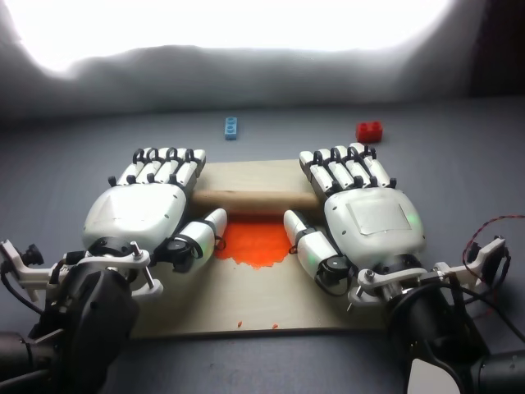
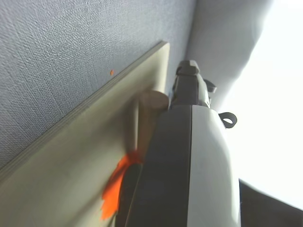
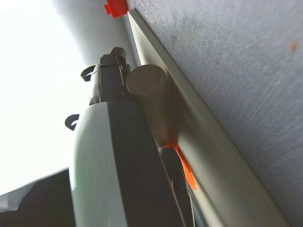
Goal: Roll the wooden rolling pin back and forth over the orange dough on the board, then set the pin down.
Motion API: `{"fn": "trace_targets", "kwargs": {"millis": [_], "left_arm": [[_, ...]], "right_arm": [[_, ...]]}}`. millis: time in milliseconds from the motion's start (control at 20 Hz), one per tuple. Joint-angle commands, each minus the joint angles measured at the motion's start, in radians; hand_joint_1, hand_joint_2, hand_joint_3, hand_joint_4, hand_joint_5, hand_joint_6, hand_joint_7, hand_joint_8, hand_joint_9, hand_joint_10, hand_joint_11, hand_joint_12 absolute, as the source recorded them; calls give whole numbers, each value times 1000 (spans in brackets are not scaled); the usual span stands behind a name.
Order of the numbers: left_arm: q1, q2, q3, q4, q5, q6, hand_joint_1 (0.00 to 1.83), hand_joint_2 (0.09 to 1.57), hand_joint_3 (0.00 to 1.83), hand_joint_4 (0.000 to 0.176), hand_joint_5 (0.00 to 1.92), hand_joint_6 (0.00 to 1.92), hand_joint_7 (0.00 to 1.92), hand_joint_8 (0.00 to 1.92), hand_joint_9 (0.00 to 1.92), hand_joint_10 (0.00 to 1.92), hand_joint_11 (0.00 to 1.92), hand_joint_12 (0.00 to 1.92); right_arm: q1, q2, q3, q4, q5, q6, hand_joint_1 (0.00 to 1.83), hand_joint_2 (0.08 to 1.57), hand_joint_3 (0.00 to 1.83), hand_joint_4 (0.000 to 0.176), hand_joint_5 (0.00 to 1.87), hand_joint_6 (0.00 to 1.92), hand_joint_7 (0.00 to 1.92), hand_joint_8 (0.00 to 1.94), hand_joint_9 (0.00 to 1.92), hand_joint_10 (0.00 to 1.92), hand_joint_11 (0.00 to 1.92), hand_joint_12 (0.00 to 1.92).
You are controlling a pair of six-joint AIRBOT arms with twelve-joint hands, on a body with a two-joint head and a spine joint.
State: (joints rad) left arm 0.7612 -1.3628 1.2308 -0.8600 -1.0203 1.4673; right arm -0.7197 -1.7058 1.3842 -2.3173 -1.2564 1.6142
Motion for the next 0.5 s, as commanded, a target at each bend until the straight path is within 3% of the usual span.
{"fn": "trace_targets", "kwargs": {"millis": [0, 450], "left_arm": [[-10, 1, 9, 48, -97, -2, 0, 1559, 0, 0, 38, 5, 32, 2, 0, 0, 0, 0], [-23, -17, 40, 48, -83, -7, 0, 1558, 0, 0, 32, 0, 29, 0, 0, 0, 0, 0]], "right_arm": [[18, 4, 6, -70, -94, 6, 0, 1562, 1, 0, 196, 5, 172, 1, 144, 1, 0, 237], [30, 3, 38, -69, -76, 24, 0, 1560, 0, 0, 193, 2, 176, 3, 146, 6, 0, 216]]}}
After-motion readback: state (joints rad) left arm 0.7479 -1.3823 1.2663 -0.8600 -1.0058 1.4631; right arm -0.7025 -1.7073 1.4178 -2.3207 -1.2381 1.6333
